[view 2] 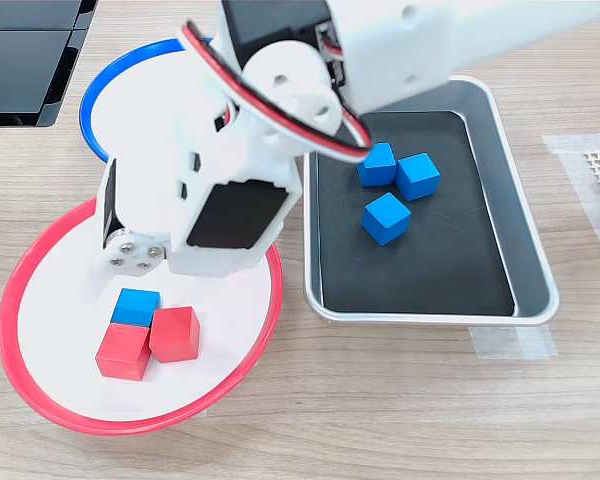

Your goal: Resolve any anomalies and move all blocks to matching dishes

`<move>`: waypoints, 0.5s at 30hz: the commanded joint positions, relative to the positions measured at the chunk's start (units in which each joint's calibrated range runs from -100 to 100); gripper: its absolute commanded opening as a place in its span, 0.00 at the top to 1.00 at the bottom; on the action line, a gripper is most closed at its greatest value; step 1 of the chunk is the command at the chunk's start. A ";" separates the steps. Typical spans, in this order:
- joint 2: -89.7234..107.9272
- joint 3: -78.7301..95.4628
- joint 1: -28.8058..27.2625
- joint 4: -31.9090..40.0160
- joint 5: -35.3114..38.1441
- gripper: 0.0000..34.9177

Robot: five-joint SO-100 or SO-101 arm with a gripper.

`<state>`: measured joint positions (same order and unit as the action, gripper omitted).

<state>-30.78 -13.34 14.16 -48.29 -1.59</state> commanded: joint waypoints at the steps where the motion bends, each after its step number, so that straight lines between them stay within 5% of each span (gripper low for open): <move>1: -0.82 -4.55 1.13 -0.95 -0.88 0.50; 11: -3.21 -6.92 -0.47 -1.94 -1.32 0.51; 15: -4.92 -8.10 -1.69 -1.94 -0.93 0.64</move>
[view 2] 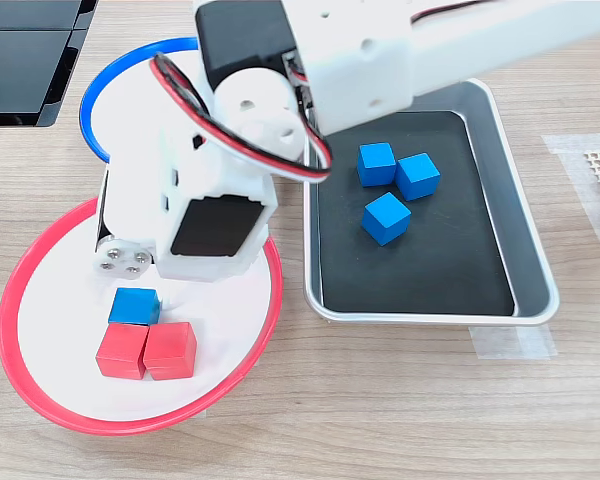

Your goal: Resolve any anomalies and move all blocks to matching dishes

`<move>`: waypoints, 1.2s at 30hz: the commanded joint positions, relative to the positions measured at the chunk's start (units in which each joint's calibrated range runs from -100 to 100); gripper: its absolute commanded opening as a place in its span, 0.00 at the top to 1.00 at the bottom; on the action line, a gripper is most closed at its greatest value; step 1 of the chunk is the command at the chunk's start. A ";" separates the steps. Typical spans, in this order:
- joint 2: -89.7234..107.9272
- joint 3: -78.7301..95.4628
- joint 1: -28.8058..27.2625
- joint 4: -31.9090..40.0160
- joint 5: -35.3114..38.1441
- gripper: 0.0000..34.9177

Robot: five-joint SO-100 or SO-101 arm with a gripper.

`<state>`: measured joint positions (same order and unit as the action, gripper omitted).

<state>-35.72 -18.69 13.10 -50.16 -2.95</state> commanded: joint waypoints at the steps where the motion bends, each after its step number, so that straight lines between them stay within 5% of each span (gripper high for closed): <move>1: -0.23 -2.84 -0.72 0.02 0.59 0.67; 8: -1.68 -3.93 -0.91 -0.23 0.98 0.76; 12: -1.59 -4.11 -0.53 -0.56 1.07 0.99; 25: 26.30 13.19 -4.77 -8.98 6.64 0.99; 30: 31.33 14.37 -13.24 -12.86 12.60 0.99; 36: 26.55 17.92 -23.50 -5.43 20.71 0.98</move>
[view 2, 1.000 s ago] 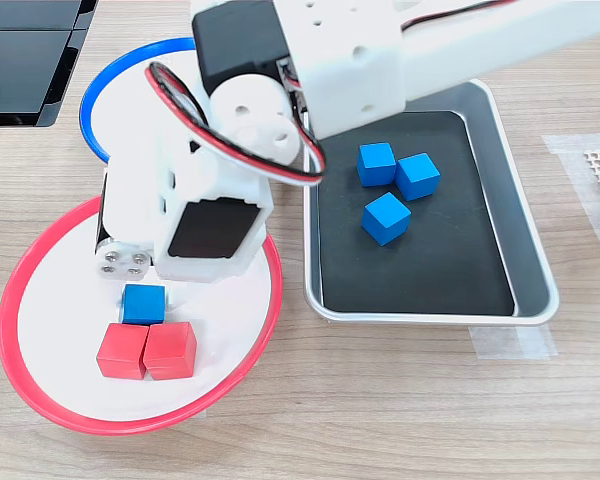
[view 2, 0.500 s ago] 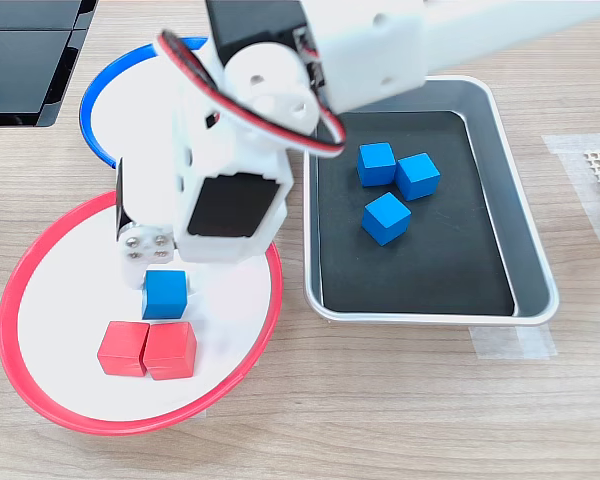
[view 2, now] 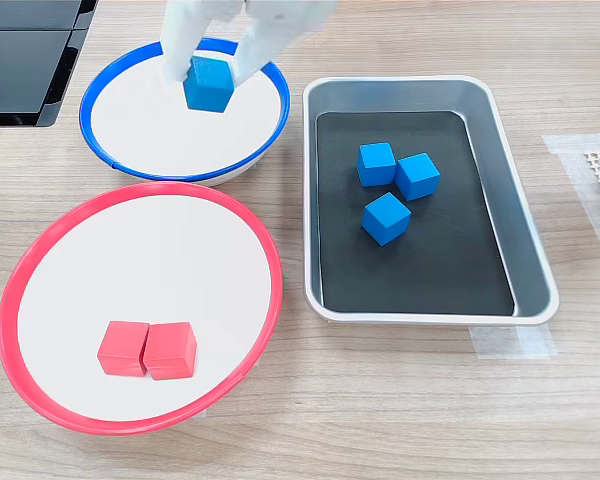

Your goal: Resolve any anomalies and move all blocks to matching dishes

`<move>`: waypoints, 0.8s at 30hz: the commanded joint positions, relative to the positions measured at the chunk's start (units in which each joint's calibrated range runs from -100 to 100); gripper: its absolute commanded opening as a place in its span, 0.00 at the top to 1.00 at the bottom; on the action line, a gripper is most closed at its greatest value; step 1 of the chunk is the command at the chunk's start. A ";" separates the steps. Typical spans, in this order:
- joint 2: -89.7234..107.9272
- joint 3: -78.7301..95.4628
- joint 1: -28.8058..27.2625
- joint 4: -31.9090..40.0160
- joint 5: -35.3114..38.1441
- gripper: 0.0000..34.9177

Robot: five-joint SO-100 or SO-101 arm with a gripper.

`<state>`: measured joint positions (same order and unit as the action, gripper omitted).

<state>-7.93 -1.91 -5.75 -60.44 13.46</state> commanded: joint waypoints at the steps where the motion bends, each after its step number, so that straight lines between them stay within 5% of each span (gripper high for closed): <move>1: -2.60 2.13 -5.78 7.32 5.57 0.95; 4: -5.68 3.68 -7.19 11.86 8.50 0.87; 7: -6.02 3.77 -7.66 12.85 9.82 0.63; 9: -4.48 4.50 -7.75 12.77 10.50 0.56; 13: 2.26 7.23 -7.66 7.98 12.11 0.59; 19: 18.80 18.16 -7.94 -6.96 19.00 0.86; 24: 33.98 38.64 -5.40 -5.88 18.80 0.72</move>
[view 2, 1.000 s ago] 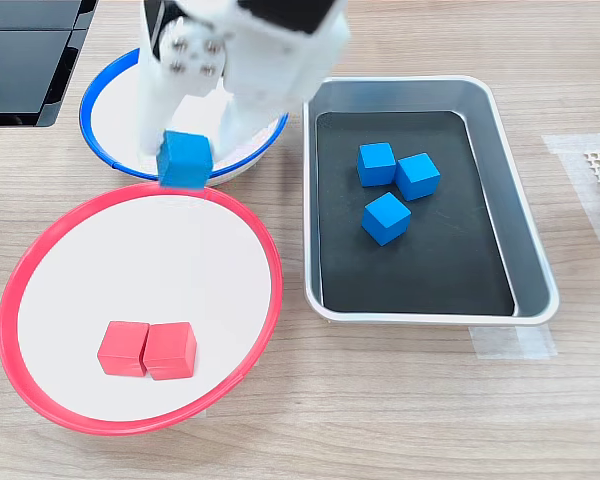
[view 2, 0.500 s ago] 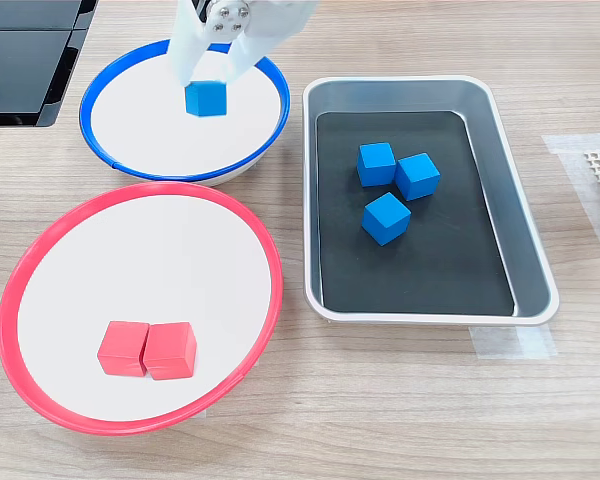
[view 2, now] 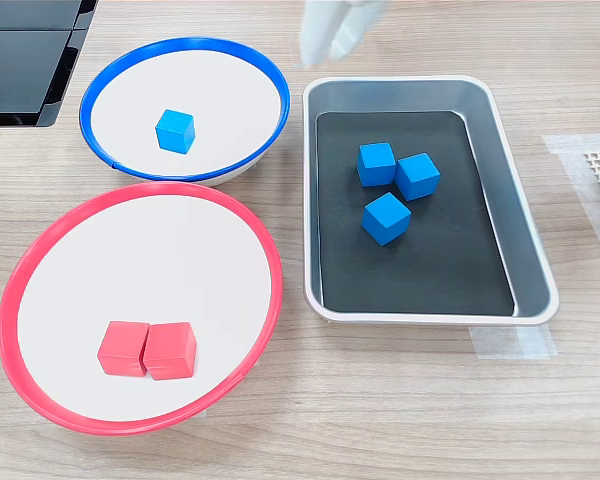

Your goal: Resolve any anomalies and move all blocks to matching dishes

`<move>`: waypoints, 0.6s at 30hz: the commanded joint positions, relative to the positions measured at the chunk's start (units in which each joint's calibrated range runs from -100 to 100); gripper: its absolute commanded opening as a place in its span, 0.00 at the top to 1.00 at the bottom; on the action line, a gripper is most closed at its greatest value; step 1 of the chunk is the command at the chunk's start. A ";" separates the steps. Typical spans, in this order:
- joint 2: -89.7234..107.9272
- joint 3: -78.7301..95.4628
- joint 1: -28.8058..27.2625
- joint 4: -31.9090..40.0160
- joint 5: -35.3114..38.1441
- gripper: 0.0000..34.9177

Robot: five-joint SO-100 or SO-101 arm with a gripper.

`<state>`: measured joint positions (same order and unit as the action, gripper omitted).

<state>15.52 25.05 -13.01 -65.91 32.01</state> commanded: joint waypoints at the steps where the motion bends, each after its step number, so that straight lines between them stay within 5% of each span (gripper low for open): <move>1: 12.50 15.05 3.17 -0.25 -0.44 0.69; 5: 14.97 21.52 9.20 0.24 -3.13 0.56; 18: 1.33 20.79 17.01 7.18 -4.05 0.50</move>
<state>19.01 46.73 3.89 -60.36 27.18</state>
